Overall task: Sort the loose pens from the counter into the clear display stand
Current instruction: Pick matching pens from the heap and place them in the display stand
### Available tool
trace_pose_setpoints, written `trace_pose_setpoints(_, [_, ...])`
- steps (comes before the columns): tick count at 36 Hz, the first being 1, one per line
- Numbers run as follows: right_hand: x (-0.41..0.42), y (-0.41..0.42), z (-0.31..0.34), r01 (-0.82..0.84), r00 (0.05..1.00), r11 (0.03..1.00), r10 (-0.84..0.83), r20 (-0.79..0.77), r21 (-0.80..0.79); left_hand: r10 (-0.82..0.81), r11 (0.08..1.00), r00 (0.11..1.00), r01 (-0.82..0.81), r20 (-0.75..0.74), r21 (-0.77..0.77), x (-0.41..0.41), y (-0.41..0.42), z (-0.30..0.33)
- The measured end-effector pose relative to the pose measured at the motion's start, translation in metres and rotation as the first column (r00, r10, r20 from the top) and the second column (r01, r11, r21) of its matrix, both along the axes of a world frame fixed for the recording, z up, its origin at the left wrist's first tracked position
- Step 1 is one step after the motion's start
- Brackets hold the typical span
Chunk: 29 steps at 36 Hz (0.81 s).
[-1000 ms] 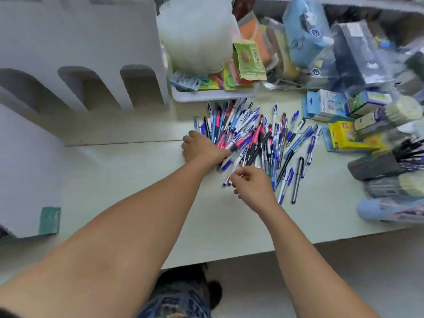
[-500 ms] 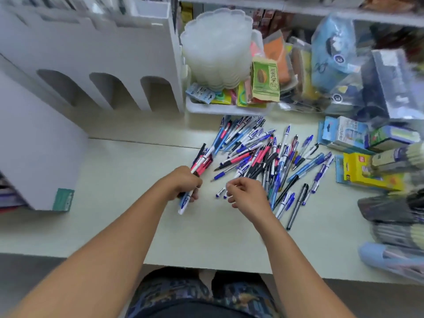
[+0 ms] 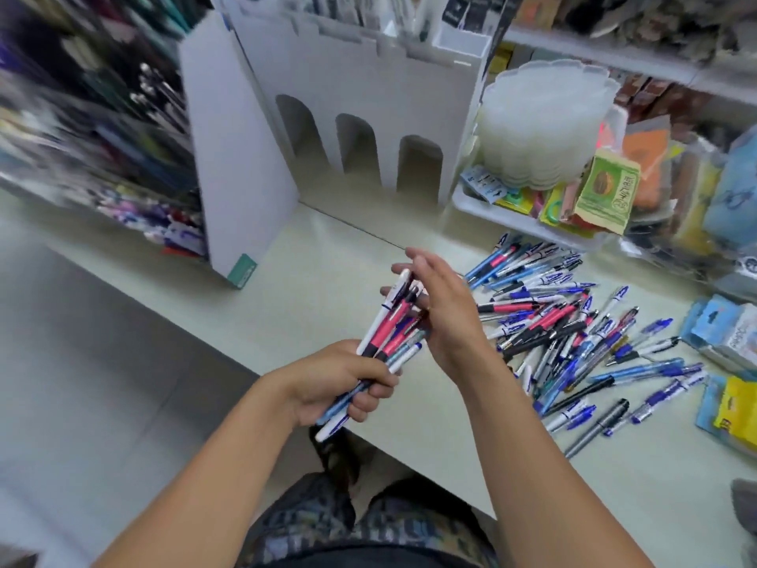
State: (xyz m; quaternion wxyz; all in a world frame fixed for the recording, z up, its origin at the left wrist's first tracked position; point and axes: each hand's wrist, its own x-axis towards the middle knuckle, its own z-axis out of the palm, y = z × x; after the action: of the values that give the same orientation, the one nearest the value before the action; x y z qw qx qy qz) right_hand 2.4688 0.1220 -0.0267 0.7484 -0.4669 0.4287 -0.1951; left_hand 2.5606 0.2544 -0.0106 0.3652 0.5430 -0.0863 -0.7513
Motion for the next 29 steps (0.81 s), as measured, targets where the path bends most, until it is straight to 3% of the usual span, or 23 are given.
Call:
trace_pose_setpoints(10, [0.071, 0.062, 0.028, -0.073, 0.997, 0.974, 0.065, -0.040, -0.214, 0.146, 0.983, 0.979, -0.161, -0.145, -0.094, 0.067, 0.053, 0.013])
trace_pose_setpoints(19, [0.184, 0.148, 0.055, 0.028, 0.998, 0.937, -0.045, -0.042, -0.349, 0.062, 0.971, 0.965, -0.118, -0.257, -0.210, 0.191, 0.116, 0.026])
trace_pose_setpoints(25, [0.245, 0.207, 0.069, 0.378, 0.924, 0.875, -0.333, 0.190, -0.303, 0.398, 0.855, 0.857, -0.476, -0.328, -0.206, 0.264, 0.135, 0.038])
trace_pose_setpoints(29, [0.274, 0.248, 0.061, 0.445, 0.894, 0.788, -0.368, 0.254, -0.426, 0.540, 0.764, 0.743, -0.630, -0.397, -0.140, 0.294, 0.132, 0.049])
